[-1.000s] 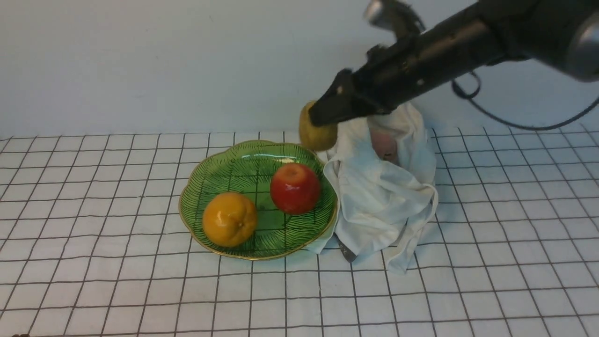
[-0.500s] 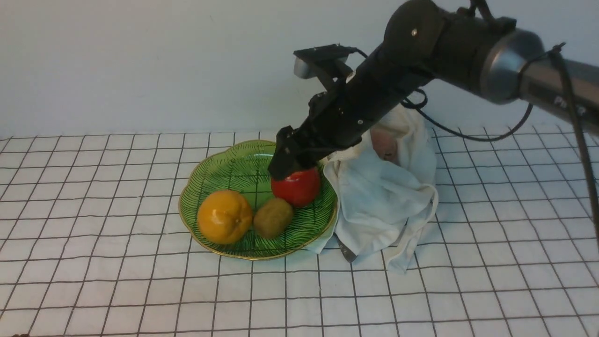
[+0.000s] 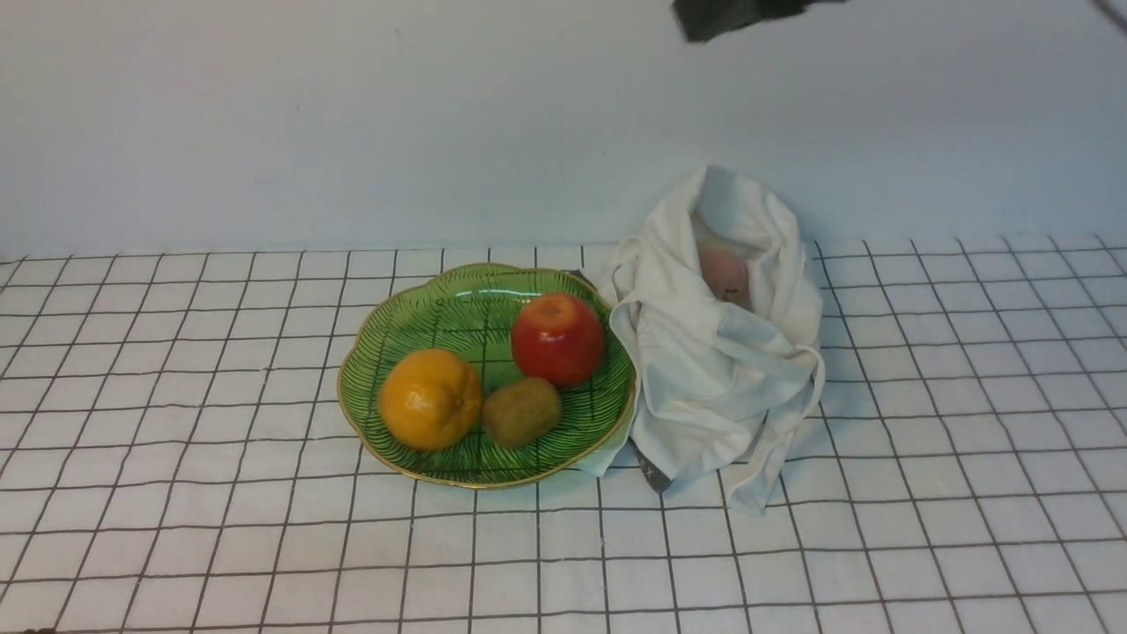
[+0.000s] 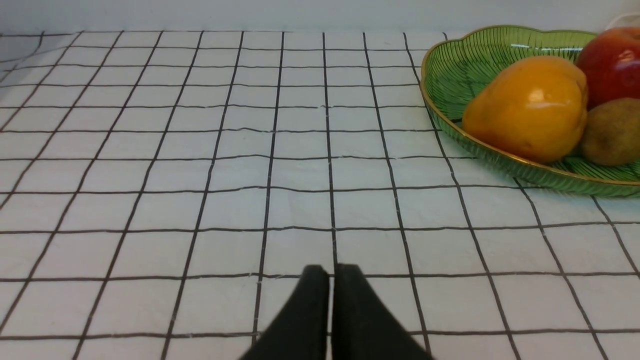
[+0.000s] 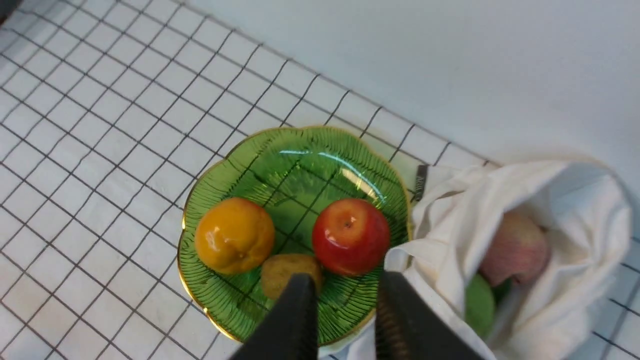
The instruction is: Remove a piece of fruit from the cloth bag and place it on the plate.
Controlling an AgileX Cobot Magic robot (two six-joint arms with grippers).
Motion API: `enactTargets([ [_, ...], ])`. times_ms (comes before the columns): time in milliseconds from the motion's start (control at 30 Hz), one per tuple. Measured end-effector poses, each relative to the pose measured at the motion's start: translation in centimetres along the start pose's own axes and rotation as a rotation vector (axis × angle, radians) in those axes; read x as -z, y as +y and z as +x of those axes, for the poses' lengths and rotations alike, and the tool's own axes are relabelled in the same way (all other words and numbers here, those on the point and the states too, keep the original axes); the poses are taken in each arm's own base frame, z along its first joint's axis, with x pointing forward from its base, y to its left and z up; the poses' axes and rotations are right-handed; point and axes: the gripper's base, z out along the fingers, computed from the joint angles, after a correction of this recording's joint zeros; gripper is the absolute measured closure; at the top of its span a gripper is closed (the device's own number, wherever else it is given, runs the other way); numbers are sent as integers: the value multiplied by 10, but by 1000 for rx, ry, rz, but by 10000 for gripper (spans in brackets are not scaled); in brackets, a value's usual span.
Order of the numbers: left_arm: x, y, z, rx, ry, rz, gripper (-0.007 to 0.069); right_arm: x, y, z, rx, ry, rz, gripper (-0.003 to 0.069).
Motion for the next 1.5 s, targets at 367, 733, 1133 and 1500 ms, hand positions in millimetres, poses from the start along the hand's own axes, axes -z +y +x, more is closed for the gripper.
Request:
enactTargets([
  [367,0,0,0,0,0,0,629,121,20,175,0,-241,45,671],
  [733,0,0,0,0,0,0,629,105,21,316,36,-766,119,673],
  [1133,0,0,0,0,0,0,629,113,21,325,71,-839,146,673],
  [1500,0,0,0,0,0,0,629,113,21,325,71,-839,146,673],
])
